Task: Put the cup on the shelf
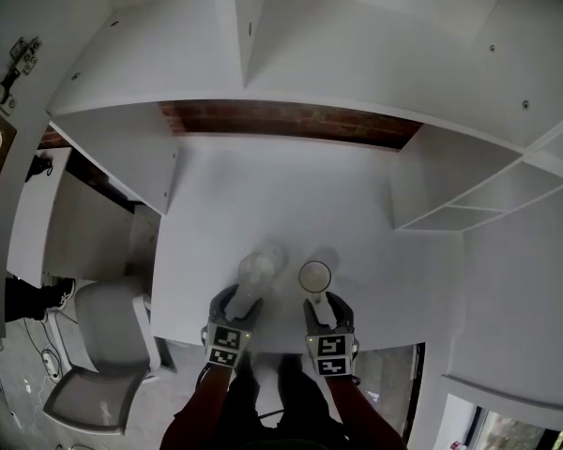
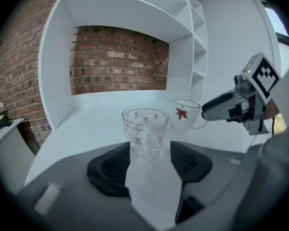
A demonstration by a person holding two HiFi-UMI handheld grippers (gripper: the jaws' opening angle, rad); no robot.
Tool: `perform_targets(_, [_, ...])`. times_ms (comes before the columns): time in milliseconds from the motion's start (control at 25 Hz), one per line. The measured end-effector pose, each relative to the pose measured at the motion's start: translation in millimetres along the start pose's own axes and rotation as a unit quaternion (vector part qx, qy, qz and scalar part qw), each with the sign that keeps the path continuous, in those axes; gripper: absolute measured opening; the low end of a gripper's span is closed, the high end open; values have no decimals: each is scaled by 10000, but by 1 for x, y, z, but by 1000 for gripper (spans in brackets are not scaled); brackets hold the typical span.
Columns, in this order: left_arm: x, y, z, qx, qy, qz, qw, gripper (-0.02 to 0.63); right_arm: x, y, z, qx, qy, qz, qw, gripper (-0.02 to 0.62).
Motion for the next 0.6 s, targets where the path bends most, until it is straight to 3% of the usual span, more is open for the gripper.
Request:
perform_targets(280, [-12,6,3,4,-135,146,9998,197,-17,12,3,-87,106,-37,9999,195])
perform_targets(600, [-15,8,-1,-71,-329,283,9990,122,-22,18,7,-5,331,-49,9994,78])
Point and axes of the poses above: the fingertips, and each gripper's own axes: x backward along the fingers, z to its right, y out of its underside, the point moved 7 cm from there along x, backward along the fingers, and after that the axes turned 7 degrees about -y, right-handed, at the moved point
